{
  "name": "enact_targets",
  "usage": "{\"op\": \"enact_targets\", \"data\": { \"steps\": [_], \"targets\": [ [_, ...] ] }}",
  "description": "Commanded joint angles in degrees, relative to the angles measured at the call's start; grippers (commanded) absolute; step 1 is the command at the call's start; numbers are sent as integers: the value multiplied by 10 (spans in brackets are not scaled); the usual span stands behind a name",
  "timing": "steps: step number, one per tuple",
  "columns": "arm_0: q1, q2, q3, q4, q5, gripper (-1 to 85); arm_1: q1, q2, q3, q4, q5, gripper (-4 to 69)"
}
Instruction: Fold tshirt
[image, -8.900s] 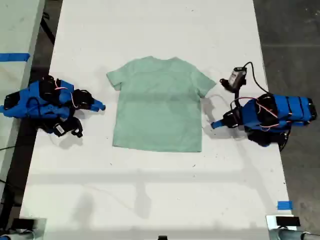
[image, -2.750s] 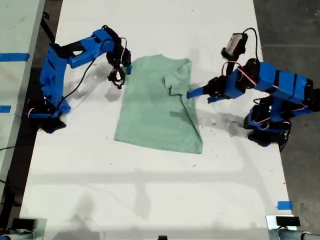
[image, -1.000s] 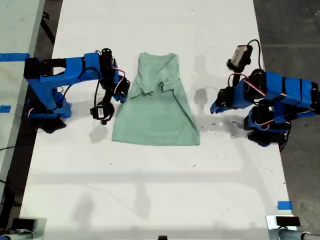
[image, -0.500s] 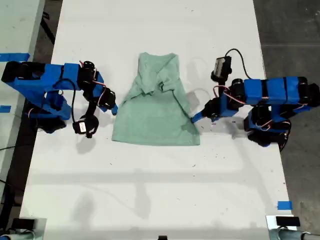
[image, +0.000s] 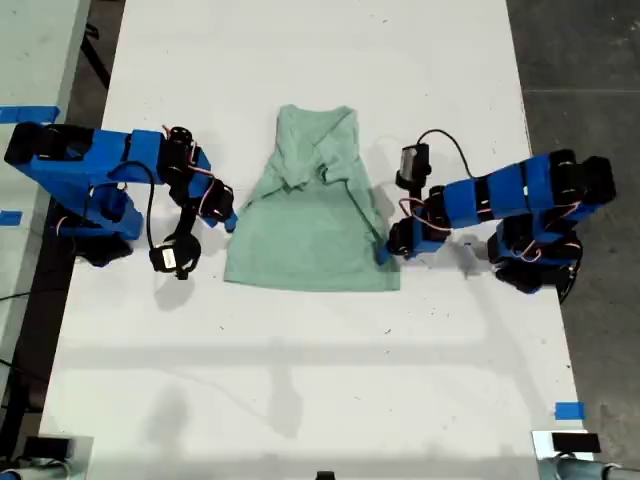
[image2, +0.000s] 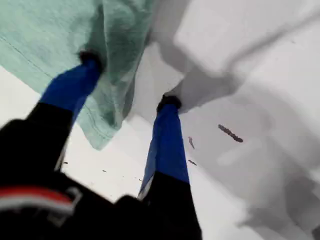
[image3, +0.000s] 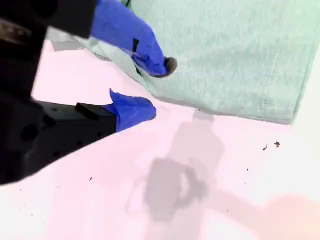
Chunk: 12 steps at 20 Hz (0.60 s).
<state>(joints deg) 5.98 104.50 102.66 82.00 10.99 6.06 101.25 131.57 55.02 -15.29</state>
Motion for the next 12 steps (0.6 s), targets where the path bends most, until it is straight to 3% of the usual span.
{"op": "enact_targets", "data": {
  "steps": [1,5,9,12],
  "targets": [
    [17,1,-4,-5,-8,72,6,2,3,-25,0,29],
    [23,0,-4,-11,-10,60,-4,30,-2,0,-4,-19],
    [29,-3,-4,-18,-12,55,-22,156,-62,150,12,-19],
    [30,-9,-4,-29,-12,54,-41,155,-150,146,7,-18]
  ]
}}
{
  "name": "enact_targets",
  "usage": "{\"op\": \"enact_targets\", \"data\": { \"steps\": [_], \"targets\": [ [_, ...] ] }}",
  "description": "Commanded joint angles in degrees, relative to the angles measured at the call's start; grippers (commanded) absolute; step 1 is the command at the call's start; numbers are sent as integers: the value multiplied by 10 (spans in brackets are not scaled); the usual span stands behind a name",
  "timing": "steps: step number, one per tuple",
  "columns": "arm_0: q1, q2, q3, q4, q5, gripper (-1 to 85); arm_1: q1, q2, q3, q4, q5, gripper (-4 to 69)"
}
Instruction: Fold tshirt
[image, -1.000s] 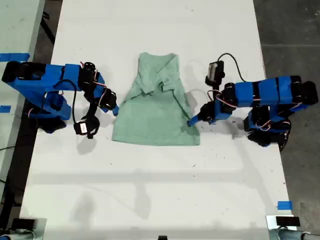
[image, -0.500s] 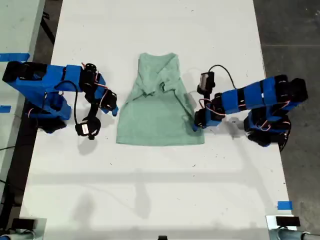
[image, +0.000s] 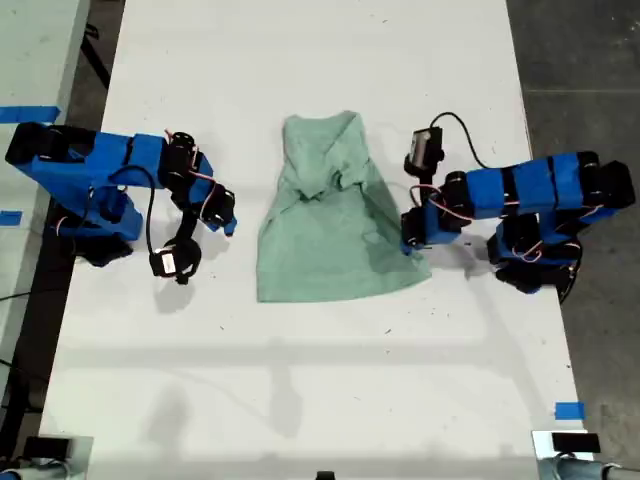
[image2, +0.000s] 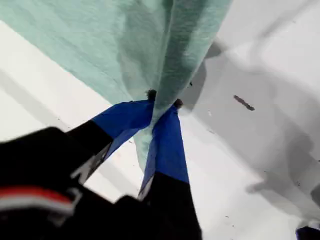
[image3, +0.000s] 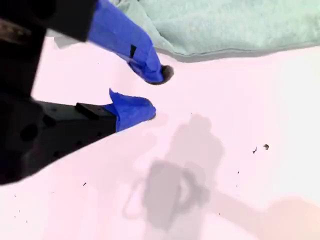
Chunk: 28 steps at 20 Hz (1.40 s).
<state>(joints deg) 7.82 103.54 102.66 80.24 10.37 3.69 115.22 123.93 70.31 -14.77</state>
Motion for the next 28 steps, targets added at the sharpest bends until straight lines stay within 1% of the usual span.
{"op": "enact_targets", "data": {
  "steps": [1,2,5,7,8,9,10,12,13,15,16,17,19,21,22,24,26,27,28],
  "targets": [
    [11,-1,-5,-16,-6,53,-22,-8,-100,-36,-1,-18],
    [10,-3,-6,-18,-6,53,-23,-41,-125,-70,-3,-18],
    [11,-3,-10,-18,-8,50,-20,-193,-219,-128,1,-18],
    [11,-3,-11,-16,-9,50,-18,-281,-250,-186,12,-19],
    [11,-3,-11,-15,-11,50,-15,-326,-263,-203,19,8],
    [11,-3,-11,-16,-11,51,-12,-369,-278,-210,25,94],
    [11,-3,-11,-18,-11,53,-12,-410,-304,-204,25,239],
    [11,-3,-11,-17,-12,63,-19,-454,-363,-142,40,305],
    [11,-3,-12,-15,-13,68,-24,-455,-386,-114,26,401],
    [10,-3,-16,-13,-13,70,-27,-452,-458,-3,29,403],
    [10,-4,-20,-11,-13,71,-31,-440,-492,54,33,387],
    [10,-4,-25,-8,-14,76,-35,-418,-513,89,33,369],
    [13,-4,-36,0,-14,74,-47,-349,-519,134,24,343],
    [16,-4,-49,11,-20,82,-55,-280,-502,185,37,356],
    [18,-4,-55,12,-20,84,-59,-248,-481,206,43,359],
    [25,-4,-70,8,-20,100,-63,-176,-409,210,55,359],
    [31,-4,-73,-29,-18,148,-64,-121,-337,204,71,358],
    [33,-15,-71,-55,-5,174,-64,-100,-312,197,76,358],
    [32,-34,-72,-69,-1,197,-64,-84,-292,187,79,358]
  ]
}}
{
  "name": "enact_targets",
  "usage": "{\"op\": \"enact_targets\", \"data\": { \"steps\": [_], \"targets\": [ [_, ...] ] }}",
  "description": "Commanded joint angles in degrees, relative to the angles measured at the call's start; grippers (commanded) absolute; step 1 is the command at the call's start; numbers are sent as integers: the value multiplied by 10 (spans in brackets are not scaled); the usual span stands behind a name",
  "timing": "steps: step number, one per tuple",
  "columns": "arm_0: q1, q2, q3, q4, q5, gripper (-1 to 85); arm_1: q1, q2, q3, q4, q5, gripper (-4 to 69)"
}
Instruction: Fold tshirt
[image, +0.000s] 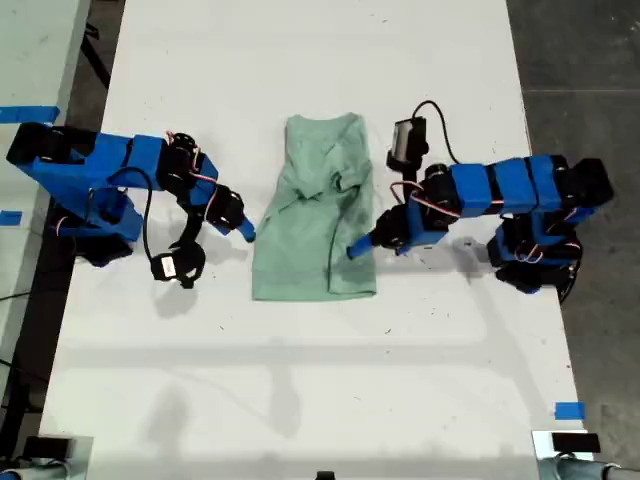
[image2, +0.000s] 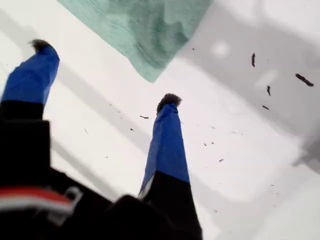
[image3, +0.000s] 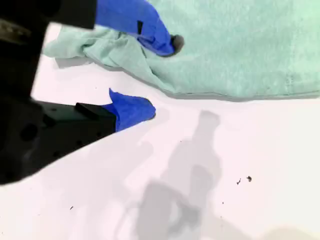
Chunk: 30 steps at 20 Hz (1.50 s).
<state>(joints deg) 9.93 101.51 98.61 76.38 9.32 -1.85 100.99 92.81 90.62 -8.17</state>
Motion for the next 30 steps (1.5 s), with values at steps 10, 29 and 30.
{"op": "enact_targets", "data": {
  "steps": [10,29,30],
  "targets": [
    [-67,-204,143,-343,18,158,-11,70,52,-43,10,356],
    [-52,-314,-299,-175,58,1,-11,131,131,-73,28,340],
    [-54,-376,-367,-171,65,1,-11,132,131,-73,29,340]
  ]
}}
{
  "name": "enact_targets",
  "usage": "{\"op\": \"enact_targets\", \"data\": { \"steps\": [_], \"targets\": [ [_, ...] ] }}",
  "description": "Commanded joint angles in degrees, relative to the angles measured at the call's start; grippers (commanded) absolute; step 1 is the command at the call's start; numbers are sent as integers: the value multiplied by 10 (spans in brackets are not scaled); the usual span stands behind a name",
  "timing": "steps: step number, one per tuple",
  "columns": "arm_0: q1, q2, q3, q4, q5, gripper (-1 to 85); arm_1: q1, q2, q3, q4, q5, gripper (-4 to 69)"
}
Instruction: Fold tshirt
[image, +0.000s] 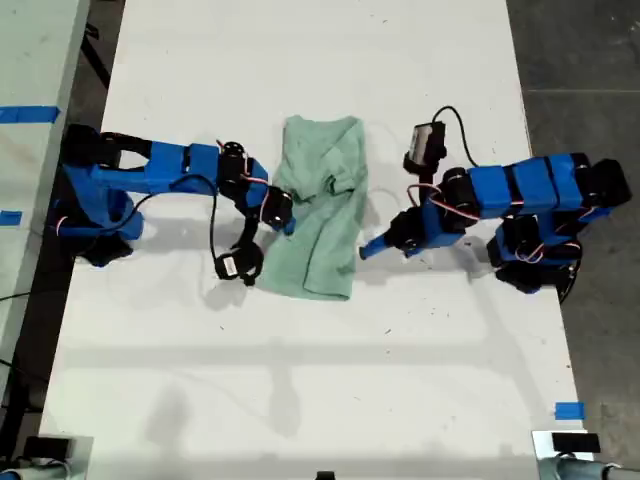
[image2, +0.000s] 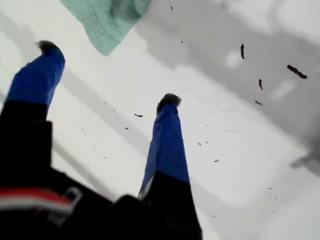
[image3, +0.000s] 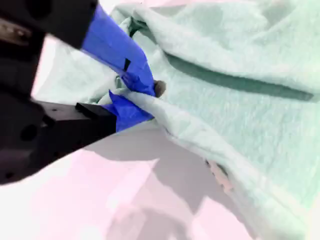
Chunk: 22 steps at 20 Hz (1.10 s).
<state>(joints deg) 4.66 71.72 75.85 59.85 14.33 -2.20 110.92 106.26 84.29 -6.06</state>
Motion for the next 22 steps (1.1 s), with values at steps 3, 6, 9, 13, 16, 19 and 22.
{"op": "enact_targets", "data": {
  "steps": [3,6,9,13,16,19,22],
  "targets": [
    [-13,-270,-320,-10,40,1,-9,43,7,-10,14,340],
    [-21,-343,-354,-2,25,231,-14,70,30,-10,26,339],
    [-19,-309,-344,91,-4,261,-18,110,60,-15,35,336],
    [-8,-161,-322,221,0,279,-18,170,101,-14,43,334],
    [-7,-49,-295,320,-3,282,-21,214,132,-4,52,334],
    [-1,56,-187,353,-16,292,-27,256,162,14,65,343],
    [10,273,161,187,-66,268,-33,313,208,21,80,344]
  ]
}}
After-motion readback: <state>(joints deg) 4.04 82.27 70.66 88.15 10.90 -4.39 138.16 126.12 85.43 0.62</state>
